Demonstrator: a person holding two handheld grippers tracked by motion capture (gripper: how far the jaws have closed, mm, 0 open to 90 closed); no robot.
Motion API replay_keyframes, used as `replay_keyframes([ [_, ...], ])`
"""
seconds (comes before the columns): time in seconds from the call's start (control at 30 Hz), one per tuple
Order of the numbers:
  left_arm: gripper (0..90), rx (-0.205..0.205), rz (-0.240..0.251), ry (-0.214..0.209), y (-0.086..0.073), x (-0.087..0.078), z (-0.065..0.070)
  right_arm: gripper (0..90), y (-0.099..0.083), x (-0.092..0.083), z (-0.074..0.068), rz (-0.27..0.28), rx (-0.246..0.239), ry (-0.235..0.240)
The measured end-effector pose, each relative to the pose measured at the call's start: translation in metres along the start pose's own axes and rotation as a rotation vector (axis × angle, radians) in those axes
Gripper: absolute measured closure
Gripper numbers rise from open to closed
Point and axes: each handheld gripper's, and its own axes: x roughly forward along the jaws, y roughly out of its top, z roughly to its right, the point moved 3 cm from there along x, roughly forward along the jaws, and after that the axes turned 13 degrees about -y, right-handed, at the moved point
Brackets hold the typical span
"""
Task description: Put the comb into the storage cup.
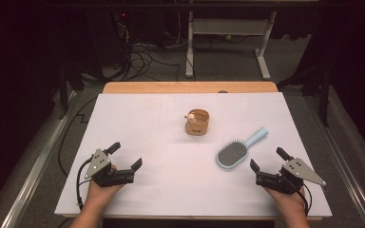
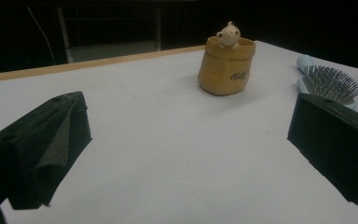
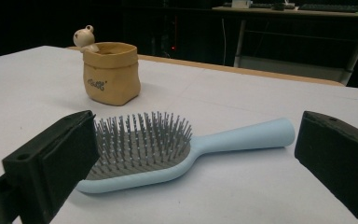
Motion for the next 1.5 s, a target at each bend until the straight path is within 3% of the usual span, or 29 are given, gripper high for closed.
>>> replay_keyframes([
  [0.7, 0.3, 0.005, -0.015, -0.008, -0.0046, 0.0011, 0.0017, 0.4, -0.0020, -0.0049, 0.0033, -0.005, 0.003, -0.013],
  [0.9, 0.3, 0.002, -0.015, -0.009, -0.0047, 0.0005, 0.0021, 4.4, -0.0030, -0.0044, 0.0052, -0.014, 0.006, -0.021],
  [1.2, 0.3, 0.003, -0.016, -0.020, -0.0048, -0.0006, 0.0020, 26.7, -0.0023, -0.0054, 0.0069, -0.015, 0.009, -0.030],
  [1.4, 0.3, -0.006, -0.028, -0.016, -0.0067, -0.0013, 0.0028, 48.6, -0.0019, -0.0058, 0.0064, -0.033, 0.014, 0.000],
  [1.5, 0.3, 0.006, -0.029, -0.020, -0.0068, -0.0013, 0.0021, 54.4, -0.0012, -0.0067, 0.0053, -0.032, 0.000, 0.003],
])
